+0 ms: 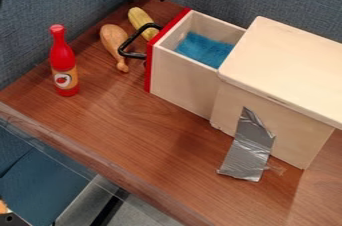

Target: Put the corn in the drawer

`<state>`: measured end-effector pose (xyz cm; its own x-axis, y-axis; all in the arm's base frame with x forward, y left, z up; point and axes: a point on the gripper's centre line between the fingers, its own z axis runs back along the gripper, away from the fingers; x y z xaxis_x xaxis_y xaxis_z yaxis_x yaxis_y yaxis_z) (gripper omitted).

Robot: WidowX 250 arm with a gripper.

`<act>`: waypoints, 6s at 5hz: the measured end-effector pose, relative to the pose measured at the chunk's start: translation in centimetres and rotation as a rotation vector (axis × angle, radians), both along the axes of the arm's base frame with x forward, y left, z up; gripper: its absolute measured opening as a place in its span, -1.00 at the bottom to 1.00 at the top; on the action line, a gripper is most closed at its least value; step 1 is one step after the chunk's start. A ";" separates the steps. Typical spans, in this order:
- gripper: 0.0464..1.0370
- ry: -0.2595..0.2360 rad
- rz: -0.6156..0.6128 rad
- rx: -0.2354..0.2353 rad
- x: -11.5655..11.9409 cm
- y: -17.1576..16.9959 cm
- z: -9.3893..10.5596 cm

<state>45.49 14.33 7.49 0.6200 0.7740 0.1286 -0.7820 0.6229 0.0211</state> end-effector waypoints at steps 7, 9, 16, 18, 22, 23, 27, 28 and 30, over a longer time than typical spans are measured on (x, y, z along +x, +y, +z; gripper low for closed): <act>0.00 0.055 0.074 0.006 -1.1 1.4 -4.5; -0.01 0.053 0.080 0.013 -1.4 1.5 -4.8; -0.01 -0.082 -0.141 0.017 -2.1 -1.3 7.6; -0.02 -0.132 -0.222 -0.034 -3.5 -4.9 11.2; -0.02 -0.070 -0.276 -0.103 -5.6 -12.5 6.6; -0.02 -0.053 -0.263 -0.106 -6.0 -13.3 5.6; 0.71 -0.054 -0.280 -0.113 -6.7 -15.3 4.6; 0.94 -0.052 -0.291 -0.084 -6.9 -14.8 4.8; 0.92 -0.036 -0.278 -0.033 -8.9 -10.5 7.3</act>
